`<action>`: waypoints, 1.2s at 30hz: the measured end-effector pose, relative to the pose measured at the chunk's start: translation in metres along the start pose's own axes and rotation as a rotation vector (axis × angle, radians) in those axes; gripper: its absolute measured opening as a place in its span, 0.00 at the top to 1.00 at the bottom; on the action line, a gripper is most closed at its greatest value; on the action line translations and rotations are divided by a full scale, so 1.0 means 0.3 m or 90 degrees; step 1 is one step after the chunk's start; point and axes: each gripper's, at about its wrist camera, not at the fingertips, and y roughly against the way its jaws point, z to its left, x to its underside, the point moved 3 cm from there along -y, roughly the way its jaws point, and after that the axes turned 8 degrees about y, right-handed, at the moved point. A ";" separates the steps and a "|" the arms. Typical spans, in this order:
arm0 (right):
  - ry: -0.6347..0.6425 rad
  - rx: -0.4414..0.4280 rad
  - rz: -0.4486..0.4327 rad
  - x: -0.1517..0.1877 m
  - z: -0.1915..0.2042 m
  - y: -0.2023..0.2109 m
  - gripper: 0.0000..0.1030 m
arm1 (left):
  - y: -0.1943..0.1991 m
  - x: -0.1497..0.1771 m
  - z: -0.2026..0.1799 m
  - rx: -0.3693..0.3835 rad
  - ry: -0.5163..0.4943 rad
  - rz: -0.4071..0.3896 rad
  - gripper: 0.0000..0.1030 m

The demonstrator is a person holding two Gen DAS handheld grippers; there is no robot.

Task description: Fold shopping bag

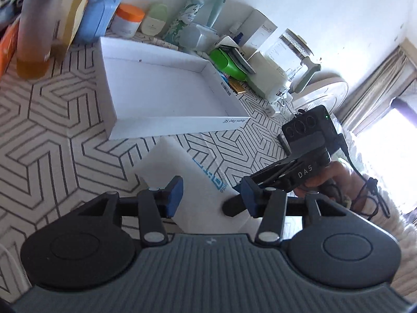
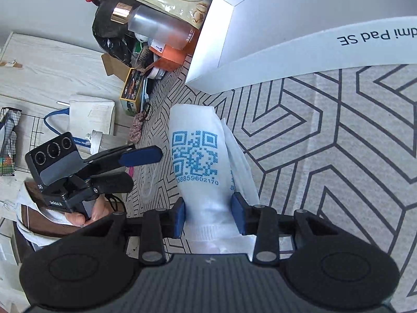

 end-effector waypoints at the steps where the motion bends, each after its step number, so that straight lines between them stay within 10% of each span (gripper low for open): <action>1: 0.004 -0.001 -0.010 0.005 0.002 0.001 0.63 | -0.018 0.008 0.012 -0.001 0.017 0.003 0.53; 9: 0.013 -0.017 -0.084 0.049 0.001 0.010 0.64 | -0.128 0.061 0.083 0.054 0.148 0.007 0.42; 20: 0.018 -0.054 -0.141 0.120 0.016 0.002 0.62 | -0.168 0.089 0.010 0.016 0.109 -0.034 0.35; 27: 0.020 -0.081 -0.163 0.167 0.032 -0.009 0.62 | -0.172 0.090 0.049 0.095 0.145 -0.030 0.23; 31: 0.010 -0.127 -0.174 0.177 0.037 -0.002 0.63 | -0.123 0.106 0.021 0.125 0.106 -0.080 0.50; 36: 0.027 -0.169 -0.186 0.180 0.065 0.018 0.63 | -0.069 0.137 -0.009 0.175 0.093 -0.122 0.52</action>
